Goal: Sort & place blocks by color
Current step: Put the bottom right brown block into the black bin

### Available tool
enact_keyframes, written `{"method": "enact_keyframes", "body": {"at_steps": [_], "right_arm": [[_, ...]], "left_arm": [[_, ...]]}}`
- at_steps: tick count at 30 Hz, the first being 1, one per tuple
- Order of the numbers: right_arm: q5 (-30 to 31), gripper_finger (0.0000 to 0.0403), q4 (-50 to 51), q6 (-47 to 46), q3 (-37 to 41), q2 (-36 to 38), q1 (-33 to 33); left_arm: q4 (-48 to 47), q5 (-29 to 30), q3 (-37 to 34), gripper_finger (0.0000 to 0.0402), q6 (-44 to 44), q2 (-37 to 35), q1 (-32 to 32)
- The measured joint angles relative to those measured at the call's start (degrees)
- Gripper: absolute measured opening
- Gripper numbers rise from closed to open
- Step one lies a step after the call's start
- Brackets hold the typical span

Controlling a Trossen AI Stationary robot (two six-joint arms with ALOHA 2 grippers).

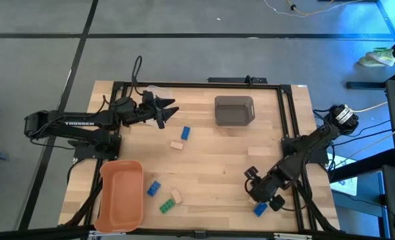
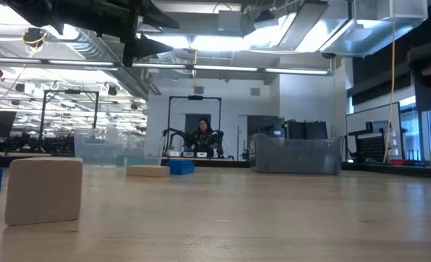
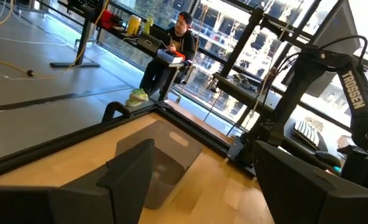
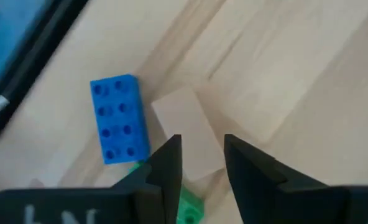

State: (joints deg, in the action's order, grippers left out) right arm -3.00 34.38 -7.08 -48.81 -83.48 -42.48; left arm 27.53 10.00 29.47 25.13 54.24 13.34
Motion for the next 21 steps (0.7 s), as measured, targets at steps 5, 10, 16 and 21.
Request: {"method": "enact_keyframes", "body": {"at_steps": [5, 10, 16, 21], "right_arm": [[0.1, 0.0120, -6.1, -3.6, -1.1, 0.1, 0.0], [-1.6, 0.0120, -7.3, -4.6, -1.1, -0.1, 0.1], [-6.6, 0.0120, -3.9, -6.1, -1.1, -0.2, 0.8], [-5.7, 0.0120, -3.0, -2.7, -1.1, -0.2, 1.1]], "left_arm": [[-0.1, -0.1, 0.0, 0.0263, 0.0, 0.0, 0.0], [-0.1, -0.2, 0.0, 0.0263, 0.0, 0.0, 0.0], [0.0, -0.2, 0.0, 0.0263, -0.1, 0.0, 0.0], [-0.1, -0.2, 0.0, 0.0263, -0.1, 0.0, 0.0]]}}
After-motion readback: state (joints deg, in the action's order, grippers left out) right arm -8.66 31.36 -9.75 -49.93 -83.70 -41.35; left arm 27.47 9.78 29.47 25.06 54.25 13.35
